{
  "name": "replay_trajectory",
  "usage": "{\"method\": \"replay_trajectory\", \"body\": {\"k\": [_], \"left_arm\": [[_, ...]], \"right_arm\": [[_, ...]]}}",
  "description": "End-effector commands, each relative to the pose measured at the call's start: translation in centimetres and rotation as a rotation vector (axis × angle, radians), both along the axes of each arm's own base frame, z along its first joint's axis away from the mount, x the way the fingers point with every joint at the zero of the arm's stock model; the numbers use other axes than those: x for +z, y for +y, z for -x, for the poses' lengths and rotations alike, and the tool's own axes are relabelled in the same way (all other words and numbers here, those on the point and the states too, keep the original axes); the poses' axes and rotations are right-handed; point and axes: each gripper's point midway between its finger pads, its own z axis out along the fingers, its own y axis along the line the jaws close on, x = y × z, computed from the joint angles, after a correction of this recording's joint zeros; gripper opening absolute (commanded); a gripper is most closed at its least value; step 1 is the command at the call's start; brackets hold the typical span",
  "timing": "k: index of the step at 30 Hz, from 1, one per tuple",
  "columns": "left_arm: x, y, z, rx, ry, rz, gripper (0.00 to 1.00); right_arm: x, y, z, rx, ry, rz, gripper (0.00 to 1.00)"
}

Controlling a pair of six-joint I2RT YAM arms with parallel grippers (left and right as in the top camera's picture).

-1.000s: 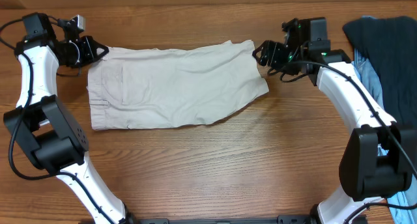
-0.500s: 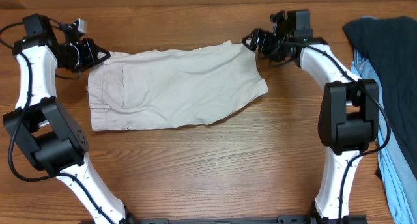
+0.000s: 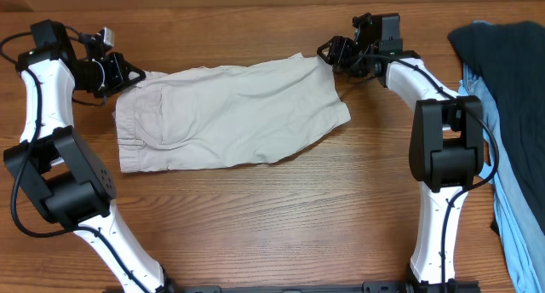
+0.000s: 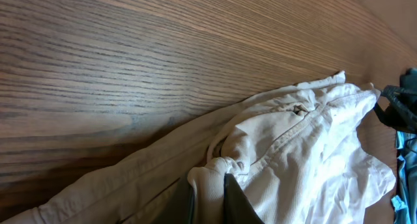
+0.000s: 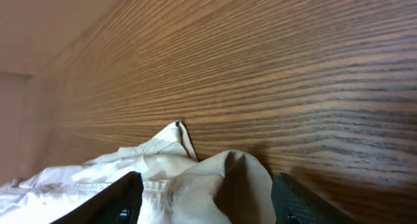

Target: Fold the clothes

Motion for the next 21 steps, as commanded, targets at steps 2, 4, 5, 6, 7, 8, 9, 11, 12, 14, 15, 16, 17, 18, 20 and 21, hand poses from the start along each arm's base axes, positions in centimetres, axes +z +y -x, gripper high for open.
{"method": "replay_trajectory", "body": {"k": [2, 4, 5, 6, 7, 8, 9, 11, 12, 14, 15, 16, 17, 18, 20, 21], "left_arm": [[2.8, -0.7, -0.3, -0.023, -0.060, 0.000, 0.06], [2.8, -0.7, -0.3, -0.023, -0.059, 0.000, 0.07], [2.8, -0.7, -0.3, -0.023, -0.060, 0.000, 0.07], [2.8, -0.7, -0.3, -0.023, -0.060, 0.000, 0.07], [2.8, -0.7, -0.3, -0.023, -0.059, 0.000, 0.07], [2.8, -0.7, -0.3, -0.024, -0.059, 0.000, 0.07], [2.8, -0.7, -0.3, -0.024, -0.059, 0.000, 0.07], [2.8, -0.7, -0.2, -0.024, -0.056, 0.001, 0.07], [2.7, -0.8, -0.1, -0.031, -0.055, -0.002, 0.07], [2.6, -0.9, 0.2, -0.043, -0.047, -0.003, 0.06], [2.6, -1.0, 0.5, -0.051, -0.041, -0.003, 0.05], [2.8, -1.1, 0.8, -0.064, -0.035, -0.005, 0.04], [3.1, -1.3, 1.2, -0.078, -0.026, -0.004, 0.04], [3.8, -1.5, 1.8, -0.106, -0.026, -0.013, 0.04], [5.9, -1.9, 3.2, -0.151, -0.031, -0.037, 0.04], [7.5, -2.2, 4.0, -0.161, -0.037, -0.048, 0.04]], "right_arm": [[0.3, 0.9, -0.4, 0.021, -0.013, -0.022, 0.54], [0.6, 1.3, -0.2, 0.042, -0.013, -0.044, 0.52], [0.6, 1.4, -0.1, 0.048, -0.012, -0.049, 0.47], [0.6, 1.5, 0.0, 0.053, -0.010, -0.051, 0.43], [0.6, 1.6, 0.1, 0.065, -0.014, -0.049, 0.37], [0.5, 1.5, 0.2, 0.067, -0.008, -0.047, 0.25], [0.5, 1.5, 0.3, 0.069, -0.005, -0.046, 0.12], [0.7, 1.8, 0.6, 0.084, 0.000, -0.064, 0.04], [1.2, 1.9, 0.7, 0.096, -0.005, -0.079, 0.04], [2.4, 1.8, 0.6, 0.101, -0.027, -0.081, 0.04], [3.2, 1.8, 0.6, 0.108, -0.045, -0.076, 0.04], [4.2, 1.7, 0.6, 0.121, -0.072, -0.064, 0.04], [5.5, 1.7, 0.8, 0.131, -0.093, -0.054, 0.04], [7.2, 1.6, 1.1, 0.146, -0.124, -0.039, 0.04], [10.5, 0.8, 1.6, 0.136, -0.166, -0.008, 0.04], [12.3, 0.3, 1.9, 0.121, -0.182, 0.003, 0.04]]}}
